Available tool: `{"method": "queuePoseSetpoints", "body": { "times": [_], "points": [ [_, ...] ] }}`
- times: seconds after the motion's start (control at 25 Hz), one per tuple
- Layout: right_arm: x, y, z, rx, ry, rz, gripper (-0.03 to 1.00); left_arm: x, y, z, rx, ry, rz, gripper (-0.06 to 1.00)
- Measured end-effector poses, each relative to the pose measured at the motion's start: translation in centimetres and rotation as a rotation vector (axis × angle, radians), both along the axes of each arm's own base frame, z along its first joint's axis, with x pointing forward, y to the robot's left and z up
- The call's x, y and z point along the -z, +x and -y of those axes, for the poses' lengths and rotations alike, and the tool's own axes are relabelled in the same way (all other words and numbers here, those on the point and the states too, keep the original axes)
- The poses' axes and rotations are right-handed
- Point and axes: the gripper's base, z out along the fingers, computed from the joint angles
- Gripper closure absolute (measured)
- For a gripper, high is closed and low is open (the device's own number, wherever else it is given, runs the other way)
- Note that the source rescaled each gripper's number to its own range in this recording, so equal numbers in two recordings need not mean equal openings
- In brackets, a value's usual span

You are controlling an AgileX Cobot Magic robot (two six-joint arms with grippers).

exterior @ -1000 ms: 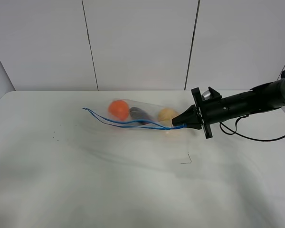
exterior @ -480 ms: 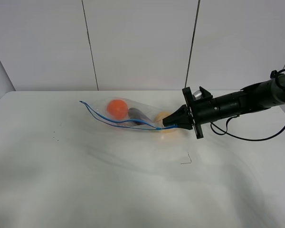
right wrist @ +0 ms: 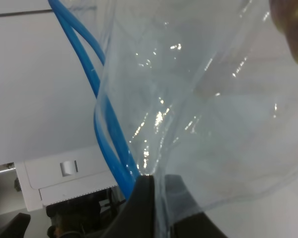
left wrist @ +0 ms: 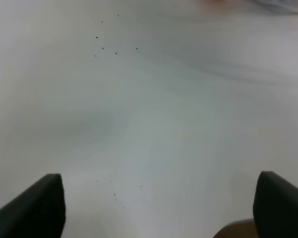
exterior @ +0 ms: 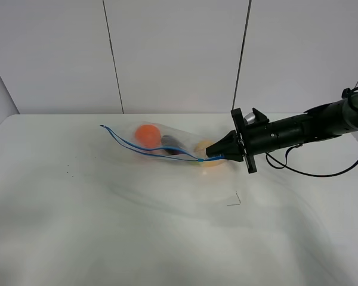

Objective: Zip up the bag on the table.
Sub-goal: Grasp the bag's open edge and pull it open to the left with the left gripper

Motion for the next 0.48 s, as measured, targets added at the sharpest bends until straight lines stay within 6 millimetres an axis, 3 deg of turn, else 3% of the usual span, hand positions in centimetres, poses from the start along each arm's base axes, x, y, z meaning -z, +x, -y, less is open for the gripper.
{"method": "queuePoseSetpoints", "body": {
  "times": [0.28,0.48],
  "points": [
    [0.0,0.0,0.0,0.0,0.0,0.0,0.97,-0.4,0.0,-0.2,-0.012,0.013,0.008,-0.06],
    [0.0,0.0,0.0,0.0,0.0,0.0,0.97,-4.8,1.9,0.0,-0.021,-0.017,-0.04,-0.06]
  ]
}}
